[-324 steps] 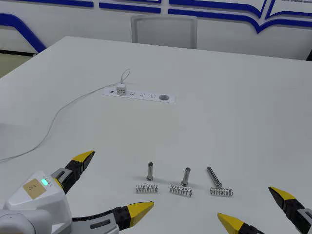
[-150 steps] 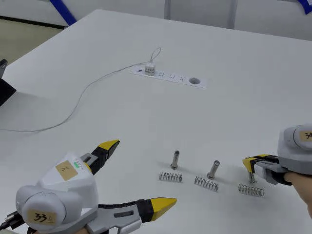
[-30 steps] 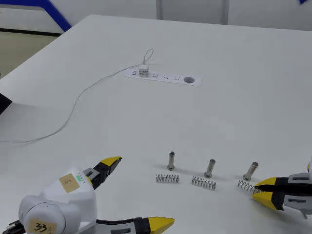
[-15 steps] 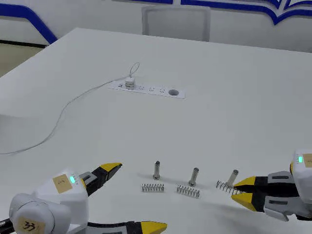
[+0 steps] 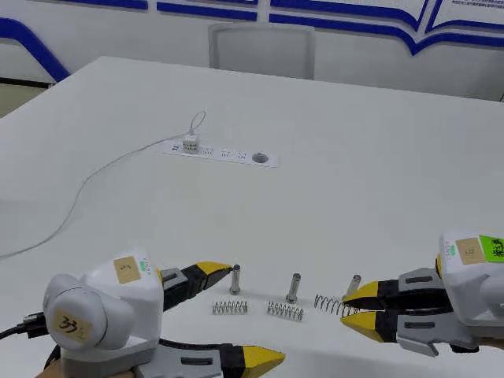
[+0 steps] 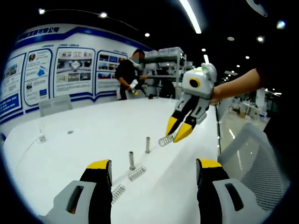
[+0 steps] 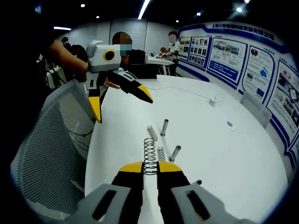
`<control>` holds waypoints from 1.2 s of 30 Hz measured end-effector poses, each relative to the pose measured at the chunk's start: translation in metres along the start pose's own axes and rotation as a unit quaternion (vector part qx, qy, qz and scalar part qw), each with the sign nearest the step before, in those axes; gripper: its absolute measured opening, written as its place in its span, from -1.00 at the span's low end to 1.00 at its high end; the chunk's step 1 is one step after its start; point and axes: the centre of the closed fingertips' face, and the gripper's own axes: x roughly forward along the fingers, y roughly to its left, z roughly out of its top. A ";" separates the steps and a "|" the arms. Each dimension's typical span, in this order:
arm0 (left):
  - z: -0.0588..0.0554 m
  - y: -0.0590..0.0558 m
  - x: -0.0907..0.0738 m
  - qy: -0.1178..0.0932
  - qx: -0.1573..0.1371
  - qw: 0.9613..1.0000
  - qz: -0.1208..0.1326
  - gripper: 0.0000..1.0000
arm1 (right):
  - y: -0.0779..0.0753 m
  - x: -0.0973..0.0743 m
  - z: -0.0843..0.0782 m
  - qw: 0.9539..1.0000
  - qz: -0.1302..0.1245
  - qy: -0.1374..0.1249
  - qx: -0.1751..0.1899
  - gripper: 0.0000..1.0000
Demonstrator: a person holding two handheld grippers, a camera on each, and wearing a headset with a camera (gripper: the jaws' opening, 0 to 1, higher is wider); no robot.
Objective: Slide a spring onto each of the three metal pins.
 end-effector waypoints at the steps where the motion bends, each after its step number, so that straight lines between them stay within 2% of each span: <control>1: 0.001 -0.002 0.002 0.002 0.002 1.000 -0.005 0.49 | 0.002 0.000 0.002 1.000 0.002 0.001 -0.002 -0.79; 7: 0.002 -0.016 0.016 0.019 0.019 0.999 -0.043 0.35 | 0.017 0.005 0.012 1.000 0.017 -0.002 -0.015 -0.79; 11: 0.003 -0.019 0.021 0.025 0.023 0.998 -0.053 0.41 | 0.025 0.008 0.015 0.999 0.027 0.004 -0.030 -0.79; 16: 0.006 -0.028 0.025 0.026 0.027 0.996 -0.080 0.14 | 0.031 0.007 0.016 0.998 0.033 0.012 -0.050 -0.79; 23: 0.005 -0.033 0.026 0.029 0.037 0.994 -0.098 -0.15 | 0.035 0.006 0.018 0.997 0.044 0.018 -0.060 -0.79; 27: 0.004 -0.035 0.023 0.025 0.033 0.993 -0.111 -0.42 | 0.038 0.006 0.019 0.997 0.052 0.017 -0.062 -0.79; 32: 0.001 -0.038 0.023 0.031 0.040 0.992 -0.119 -0.46 | 0.042 0.008 0.023 0.996 0.060 0.014 -0.066 -0.79; 36: 0.002 -0.042 0.024 0.033 0.046 0.990 -0.129 -0.59 | 0.045 0.009 0.025 0.996 0.064 0.011 -0.067 -0.79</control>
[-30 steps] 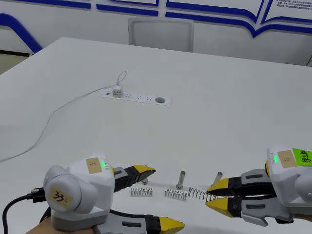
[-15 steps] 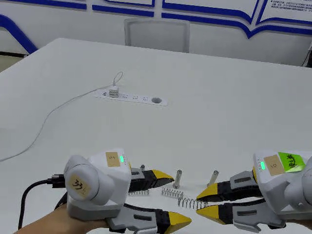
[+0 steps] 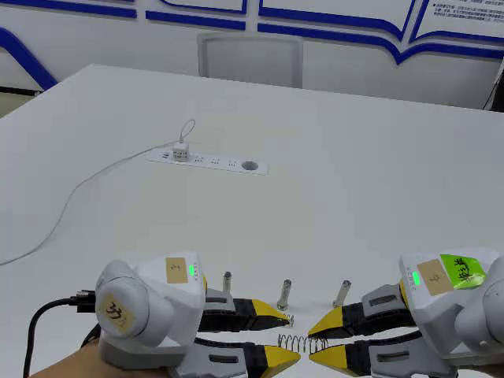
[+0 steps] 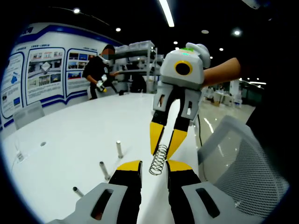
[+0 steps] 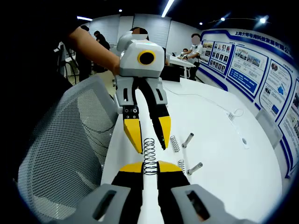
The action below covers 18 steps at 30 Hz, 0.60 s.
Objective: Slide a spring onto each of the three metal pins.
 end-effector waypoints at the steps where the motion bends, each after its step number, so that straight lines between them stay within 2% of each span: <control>1: 0.000 0.000 0.000 0.004 0.007 1.000 -0.001 -0.60 | 0.001 0.001 0.000 1.000 0.001 0.001 -0.002 -0.79; 5: -0.001 -0.003 0.000 0.009 0.011 1.000 -0.010 -0.66 | 0.001 0.001 0.002 1.000 -0.001 -0.001 -0.004 -0.79; 7: -0.003 -0.005 0.001 0.019 0.018 1.000 -0.014 -0.71 | 0.000 0.001 0.004 1.000 -0.004 -0.005 -0.004 -0.79; 11: -0.004 -0.004 0.000 0.024 0.034 0.999 -0.009 -0.73 | 0.000 0.001 0.005 1.000 -0.003 -0.002 -0.009 -0.79; 14: -0.001 -0.001 -0.001 0.018 0.041 0.999 -0.002 -0.74 | -0.003 0.001 0.006 1.000 -0.009 -0.005 -0.010 -0.79; 18: -0.001 -0.002 -0.001 0.020 0.073 0.997 0.000 -0.80 | -0.005 -0.001 0.008 1.000 -0.013 -0.003 -0.028 -0.77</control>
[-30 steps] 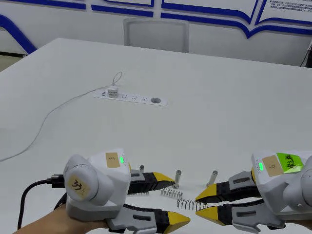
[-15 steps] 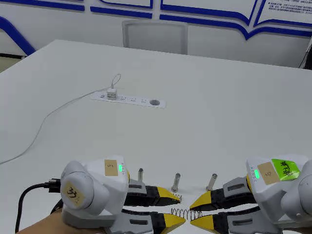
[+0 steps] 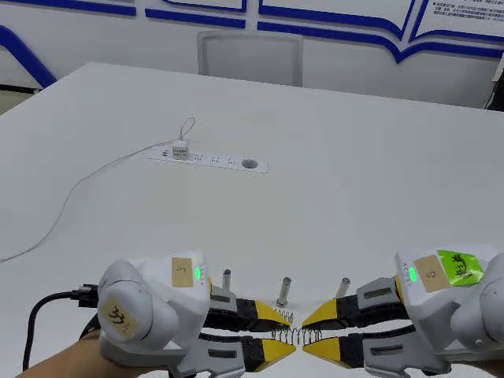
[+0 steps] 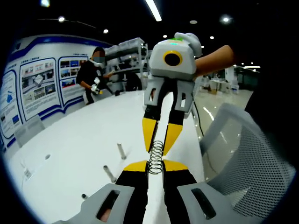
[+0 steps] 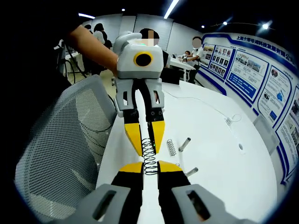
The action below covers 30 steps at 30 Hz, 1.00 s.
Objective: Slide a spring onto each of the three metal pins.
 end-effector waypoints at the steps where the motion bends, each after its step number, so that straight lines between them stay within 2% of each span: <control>1: 0.001 0.001 0.000 0.000 0.016 1.000 0.004 -0.80 | -0.001 -0.001 0.000 1.000 -0.003 0.002 -0.003 -0.77; 6: 0.002 0.000 0.000 0.005 0.025 1.000 -0.001 -0.81 | -0.001 -0.001 0.000 1.000 0.002 -0.002 0.009 -0.74; 13: 0.004 -0.003 -0.001 0.005 0.028 1.000 -0.009 -0.81 | -0.002 -0.002 -0.008 1.000 0.006 0.010 0.008 -0.69; 18: 0.004 -0.003 -0.002 0.004 0.027 1.000 -0.010 -0.81 | 0.001 -0.001 -0.005 1.000 0.011 0.001 0.007 -0.77; 22: 0.000 -0.005 -0.002 0.015 0.045 0.999 -0.012 -0.81 | 0.003 -0.004 0.000 1.000 0.021 -0.008 0.021 -0.78; 25: -0.003 -0.005 -0.001 0.024 0.053 0.998 -0.009 -0.81 | 0.003 -0.007 0.008 0.999 0.026 -0.024 0.032 -0.78; 26: -0.003 -0.004 0.000 0.030 0.056 0.998 -0.005 -0.81 | 0.004 -0.008 0.014 0.998 0.028 -0.036 0.039 -0.78; 30: -0.003 -0.004 0.002 0.033 0.054 0.998 -0.001 -0.81 | 0.004 -0.008 0.019 0.998 0.031 -0.045 0.043 -0.78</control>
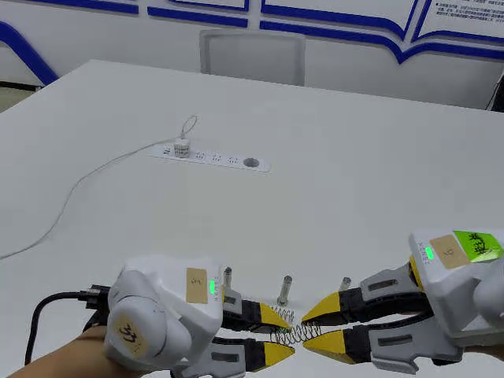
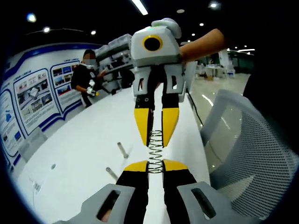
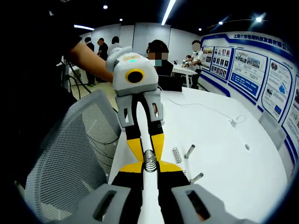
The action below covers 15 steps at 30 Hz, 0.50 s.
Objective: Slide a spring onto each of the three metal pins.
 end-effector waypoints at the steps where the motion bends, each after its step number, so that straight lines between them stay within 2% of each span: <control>1: 0.000 0.000 0.000 -0.003 -0.010 1.000 0.001 -0.81 | 0.000 0.000 0.003 1.000 -0.001 -0.010 0.006 -0.78; 3: 0.001 0.001 -0.001 -0.010 -0.021 1.000 0.003 -0.81 | 0.000 0.000 0.011 0.999 -0.001 -0.032 0.026 -0.78; 9: 0.001 0.001 -0.002 -0.014 -0.028 0.999 0.008 -0.81 | -0.001 0.004 0.019 0.997 -0.004 -0.056 0.060 -0.78; 11: 0.002 0.001 -0.002 -0.022 -0.037 0.999 0.010 -0.81 | -0.002 0.005 0.025 0.994 -0.009 -0.071 0.078 -0.78; 15: 0.004 0.003 -0.003 -0.029 -0.042 0.999 0.019 -0.80 | -0.004 0.005 0.028 0.993 -0.018 -0.075 0.088 -0.79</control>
